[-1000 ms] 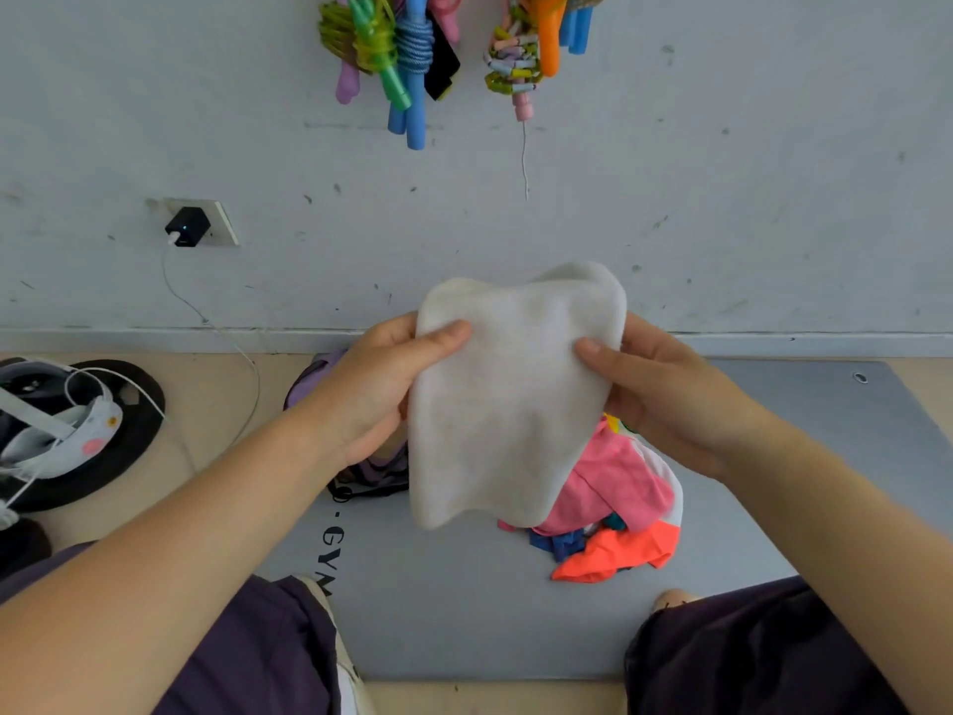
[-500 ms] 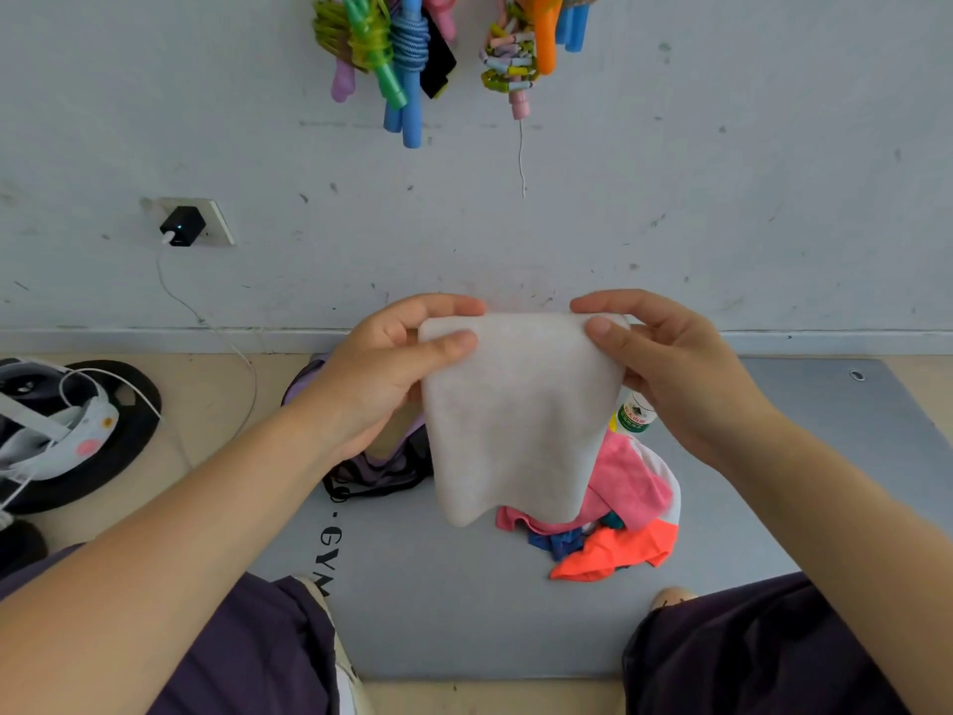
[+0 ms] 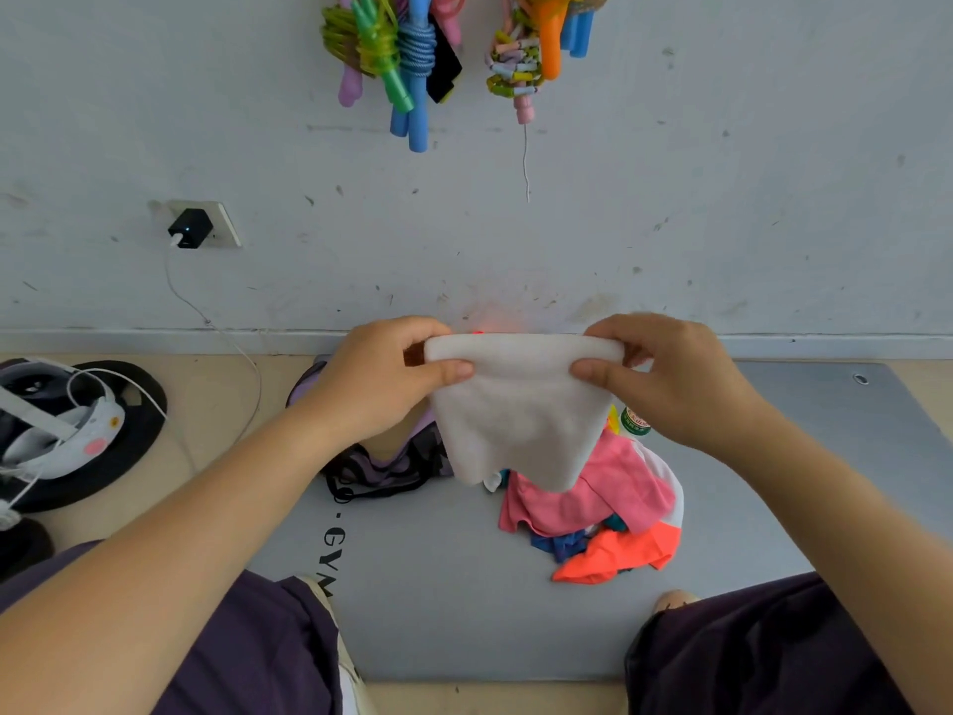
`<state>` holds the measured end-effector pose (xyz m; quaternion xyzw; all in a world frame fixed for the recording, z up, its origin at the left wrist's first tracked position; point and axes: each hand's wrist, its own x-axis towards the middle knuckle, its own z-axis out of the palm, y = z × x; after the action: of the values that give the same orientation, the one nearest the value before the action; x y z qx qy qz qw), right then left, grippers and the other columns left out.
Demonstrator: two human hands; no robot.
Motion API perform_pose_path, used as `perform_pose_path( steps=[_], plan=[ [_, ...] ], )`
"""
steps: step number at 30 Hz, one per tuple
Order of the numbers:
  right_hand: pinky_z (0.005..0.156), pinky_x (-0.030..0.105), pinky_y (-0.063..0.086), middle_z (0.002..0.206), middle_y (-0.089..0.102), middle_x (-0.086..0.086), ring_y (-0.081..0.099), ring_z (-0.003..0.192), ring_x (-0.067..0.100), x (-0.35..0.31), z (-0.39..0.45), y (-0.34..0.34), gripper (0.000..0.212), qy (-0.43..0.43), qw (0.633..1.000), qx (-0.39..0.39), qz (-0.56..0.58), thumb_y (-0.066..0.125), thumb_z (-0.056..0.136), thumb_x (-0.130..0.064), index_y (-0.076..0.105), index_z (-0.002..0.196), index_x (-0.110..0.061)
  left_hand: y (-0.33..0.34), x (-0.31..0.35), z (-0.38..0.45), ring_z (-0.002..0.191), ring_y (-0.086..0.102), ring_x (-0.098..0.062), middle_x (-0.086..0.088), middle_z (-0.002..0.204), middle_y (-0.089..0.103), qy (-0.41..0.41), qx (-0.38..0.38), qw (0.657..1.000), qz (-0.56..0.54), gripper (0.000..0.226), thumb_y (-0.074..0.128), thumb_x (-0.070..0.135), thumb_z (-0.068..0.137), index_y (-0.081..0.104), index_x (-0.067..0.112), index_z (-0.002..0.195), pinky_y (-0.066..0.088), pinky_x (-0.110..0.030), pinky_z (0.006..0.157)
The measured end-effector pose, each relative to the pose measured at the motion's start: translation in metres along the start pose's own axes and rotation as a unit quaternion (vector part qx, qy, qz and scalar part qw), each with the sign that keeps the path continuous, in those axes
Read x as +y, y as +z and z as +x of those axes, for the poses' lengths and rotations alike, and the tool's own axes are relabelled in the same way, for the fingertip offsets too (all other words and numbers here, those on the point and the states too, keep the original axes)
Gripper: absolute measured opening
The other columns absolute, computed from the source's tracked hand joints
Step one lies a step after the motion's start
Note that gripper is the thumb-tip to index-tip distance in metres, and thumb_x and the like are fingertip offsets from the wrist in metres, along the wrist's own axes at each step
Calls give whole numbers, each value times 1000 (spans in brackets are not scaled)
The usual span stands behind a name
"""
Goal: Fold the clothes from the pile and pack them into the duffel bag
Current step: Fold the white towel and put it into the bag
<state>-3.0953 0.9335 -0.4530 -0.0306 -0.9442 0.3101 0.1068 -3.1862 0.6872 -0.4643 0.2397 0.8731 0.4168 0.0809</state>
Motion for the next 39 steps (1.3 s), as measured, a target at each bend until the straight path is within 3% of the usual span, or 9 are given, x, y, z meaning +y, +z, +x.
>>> perform_pose_path(
  steps=[6, 10, 14, 19, 23, 27, 31, 35, 39],
  plan=[
    [62, 15, 47, 75, 57, -6, 56, 70, 5, -2, -3, -12, 24, 34, 927, -135, 348, 64, 84, -32, 55, 87, -10, -3, 8, -2, 86, 66, -8, 7, 92, 71, -82, -82, 934, -338, 21, 73, 39, 79, 66, 23, 93, 49, -18, 70],
    [45, 15, 40, 62, 50, -12, 47, 50, 3, -11, -5, -8, 23, 59, 902, -109, 414, 56, 87, -39, 49, 83, -18, 2, 16, -4, 92, 71, -14, 0, 101, 75, -115, -82, 885, -444, 29, 69, 44, 80, 73, 23, 100, 56, -24, 66],
    [52, 25, 34, 73, 49, 2, 43, 61, 13, -14, -4, -7, 25, 104, 896, -51, 428, 56, 85, -45, 54, 87, -20, 3, 20, -13, 102, 70, -20, -6, 112, 73, -132, -254, 816, -502, 39, 85, 37, 69, 78, 19, 102, 57, -28, 77],
    [75, 36, 57, 120, 67, 10, 67, 106, 23, -13, -6, -2, 61, 152, 839, -123, 508, 65, 84, -47, 50, 133, -13, 8, 19, -11, 100, 71, -21, -11, 113, 72, -140, -184, 823, -520, 24, 66, 16, 86, 73, 10, 108, 58, -30, 74],
    [75, 31, 57, 112, 71, 13, 70, 103, 26, -10, -7, 4, 97, 134, 847, -160, 489, 78, 74, -10, 22, 146, -44, 8, 18, -8, 98, 72, -20, -9, 110, 74, -153, -101, 848, -497, 36, 66, 29, 81, 68, 9, 112, 58, -29, 71],
    [74, 31, 57, 97, 72, 15, 70, 90, 25, -9, -5, 4, 68, 100, 857, -116, 492, 68, 83, -16, 41, 138, -45, 7, 19, -7, 76, 72, -8, 6, 97, 75, -152, -6, 916, -372, 44, 69, 45, 78, 64, 23, 115, 50, -19, 46],
    [59, 22, 49, 91, 62, 6, 58, 77, 16, -9, -3, 6, 16, 113, 853, -71, 505, 56, 96, -19, 61, 110, -26, 2, 14, -4, 79, 72, -11, 7, 95, 75, -111, 16, 910, -398, 55, 81, 36, 76, 57, 39, 126, 54, -21, 58],
    [59, 22, 52, 96, 66, -3, 66, 79, 11, -8, -2, 6, 41, 138, 830, -100, 531, 72, 76, -16, 59, 115, -22, 9, 11, -9, 101, 69, -19, -4, 112, 70, -46, -49, 935, -348, 63, 83, 11, 67, 61, 34, 121, 57, -30, 83],
    [60, 13, 49, 104, 64, -4, 65, 81, 2, -7, -1, 3, 55, 112, 930, -136, 322, 79, 74, -3, 58, 119, -26, 7, 8, -7, 103, 64, -11, 7, 113, 66, -31, -24, 985, -170, 59, 84, 9, 73, 59, 32, 121, 53, -31, 92]
  ],
)
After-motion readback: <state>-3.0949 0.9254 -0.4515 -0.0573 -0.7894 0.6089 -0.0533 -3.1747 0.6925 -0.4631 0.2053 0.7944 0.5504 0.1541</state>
